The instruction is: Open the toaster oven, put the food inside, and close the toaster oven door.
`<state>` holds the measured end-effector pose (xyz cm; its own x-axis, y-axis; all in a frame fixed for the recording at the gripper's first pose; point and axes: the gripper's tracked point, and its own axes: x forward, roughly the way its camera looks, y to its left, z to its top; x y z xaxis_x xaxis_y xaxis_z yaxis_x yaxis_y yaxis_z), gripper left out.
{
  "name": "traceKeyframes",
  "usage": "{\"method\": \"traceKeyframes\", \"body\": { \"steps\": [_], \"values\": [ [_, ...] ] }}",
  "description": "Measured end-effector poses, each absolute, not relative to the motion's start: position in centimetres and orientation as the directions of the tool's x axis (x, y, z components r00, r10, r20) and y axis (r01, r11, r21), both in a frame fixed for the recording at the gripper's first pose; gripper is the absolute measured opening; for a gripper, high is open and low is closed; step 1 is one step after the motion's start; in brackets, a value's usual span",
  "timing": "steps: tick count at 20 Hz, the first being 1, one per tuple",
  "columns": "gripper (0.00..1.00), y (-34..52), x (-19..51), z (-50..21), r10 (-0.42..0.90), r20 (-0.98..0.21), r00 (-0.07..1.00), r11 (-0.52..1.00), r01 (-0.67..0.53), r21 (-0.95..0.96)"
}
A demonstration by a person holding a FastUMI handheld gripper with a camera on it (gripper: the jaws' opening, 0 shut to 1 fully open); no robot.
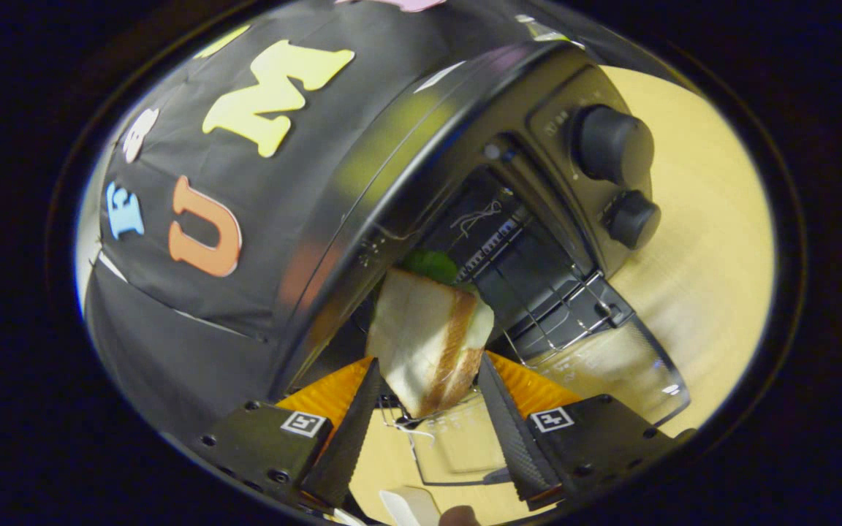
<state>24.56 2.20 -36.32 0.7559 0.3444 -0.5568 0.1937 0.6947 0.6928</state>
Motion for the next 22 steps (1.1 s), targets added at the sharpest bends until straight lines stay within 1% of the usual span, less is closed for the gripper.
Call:
{"method": "traceKeyframes", "body": {
  "steps": [2,4,7,11,13,15,18,20,22],
  "values": [
    [0.87,2.1,23.9,-35.8,0.323,-0.579,0.749,0.745,0.176,0.643],
    [0.89,2.6,23.3,-34.4,0.329,-0.583,0.743,0.772,0.145,0.619],
    [0.90,3.4,21.1,-32.7,0.325,-0.591,0.738,0.827,0.081,0.556],
    [0.91,4.8,16.1,-29.0,0.311,-0.576,0.756,0.911,-0.065,0.407],
    [0.91,5.6,13.3,-28.0,0.316,-0.561,0.765,0.928,-0.126,0.351],
    [0.92,5.2,10.8,-28.6,0.279,-0.559,0.781,0.952,-0.146,0.271],
    [0.94,4.3,7.6,-31.6,0.234,-0.590,0.773,0.971,-0.164,0.171],
    [0.94,3.6,6.4,-34.0,0.209,-0.620,0.756,0.978,-0.165,0.128],
    [0.94,3.2,5.4,-35.9,0.188,-0.645,0.741,0.982,-0.140,0.125]
  ]
}}
